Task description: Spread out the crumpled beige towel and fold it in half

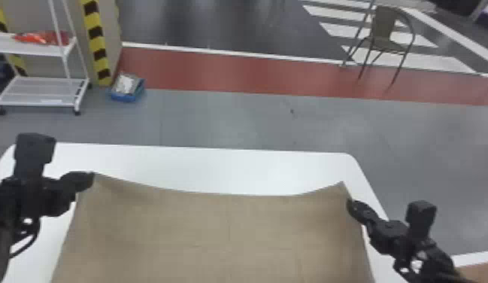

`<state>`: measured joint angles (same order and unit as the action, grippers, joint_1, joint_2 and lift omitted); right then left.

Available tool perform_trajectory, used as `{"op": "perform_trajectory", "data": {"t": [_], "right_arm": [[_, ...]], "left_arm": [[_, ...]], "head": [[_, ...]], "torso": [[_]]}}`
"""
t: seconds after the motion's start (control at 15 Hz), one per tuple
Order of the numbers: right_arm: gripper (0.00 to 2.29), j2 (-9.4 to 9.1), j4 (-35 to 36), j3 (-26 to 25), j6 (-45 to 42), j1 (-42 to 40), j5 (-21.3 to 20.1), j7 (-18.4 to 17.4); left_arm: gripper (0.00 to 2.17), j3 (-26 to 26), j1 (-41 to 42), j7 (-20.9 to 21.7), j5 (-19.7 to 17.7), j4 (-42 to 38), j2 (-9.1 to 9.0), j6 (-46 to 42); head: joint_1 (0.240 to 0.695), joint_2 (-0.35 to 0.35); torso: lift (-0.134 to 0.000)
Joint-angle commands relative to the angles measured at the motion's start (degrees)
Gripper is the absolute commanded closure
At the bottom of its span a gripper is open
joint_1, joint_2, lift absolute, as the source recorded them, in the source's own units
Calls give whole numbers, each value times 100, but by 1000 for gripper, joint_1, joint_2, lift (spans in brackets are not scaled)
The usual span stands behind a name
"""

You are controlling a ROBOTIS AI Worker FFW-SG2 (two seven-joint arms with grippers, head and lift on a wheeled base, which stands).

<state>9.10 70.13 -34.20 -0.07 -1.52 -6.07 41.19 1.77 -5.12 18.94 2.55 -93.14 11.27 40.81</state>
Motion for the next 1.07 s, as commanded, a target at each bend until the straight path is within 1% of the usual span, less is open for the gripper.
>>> {"op": "perform_trajectory", "data": {"t": [0.0,0.13,0.2,0.47,0.53,0.6,0.67,0.73,0.87,1.0], "right_arm": [[1656,13,-228,45,-138,205,-166,-94],[1656,13,-403,80,-155,451,-368,-164],[1656,39,-474,142,-155,557,-474,-261],[1656,57,-772,203,-191,970,-772,-296],[1656,83,-869,256,-226,1031,-808,-358],[1656,153,-992,300,-261,1075,-843,-437],[1656,171,-1089,309,-296,1146,-860,-437],[1656,206,-1168,318,-331,1172,-887,-525],[1656,294,-1405,344,-401,1304,-931,-595],[1656,347,-1476,353,-507,1339,-948,-718]], "left_arm": [[1345,149,-341,-22,9,376,-11,-77],[1345,184,-560,-31,18,692,-11,-200],[1345,201,-648,-39,44,815,-11,-217],[1345,254,-675,-224,202,1044,15,-534],[1345,245,-675,-250,202,1079,42,-586],[1345,228,-675,-259,202,1105,50,-657],[1345,219,-675,-259,211,1114,59,-674],[1345,210,-683,-277,202,1140,68,-727],[1345,228,-771,-312,202,1290,50,-868],[1345,289,-877,-365,211,1501,24,-1149]], "head": [[695,-226],[695,-229],[695,-227],[695,-206],[695,-201],[695,-198],[695,-193],[695,-189],[695,-188],[695,-191]], "torso": [[0],[0],[0],[0],[0],[0],[0],[0],[0],[0]]}}
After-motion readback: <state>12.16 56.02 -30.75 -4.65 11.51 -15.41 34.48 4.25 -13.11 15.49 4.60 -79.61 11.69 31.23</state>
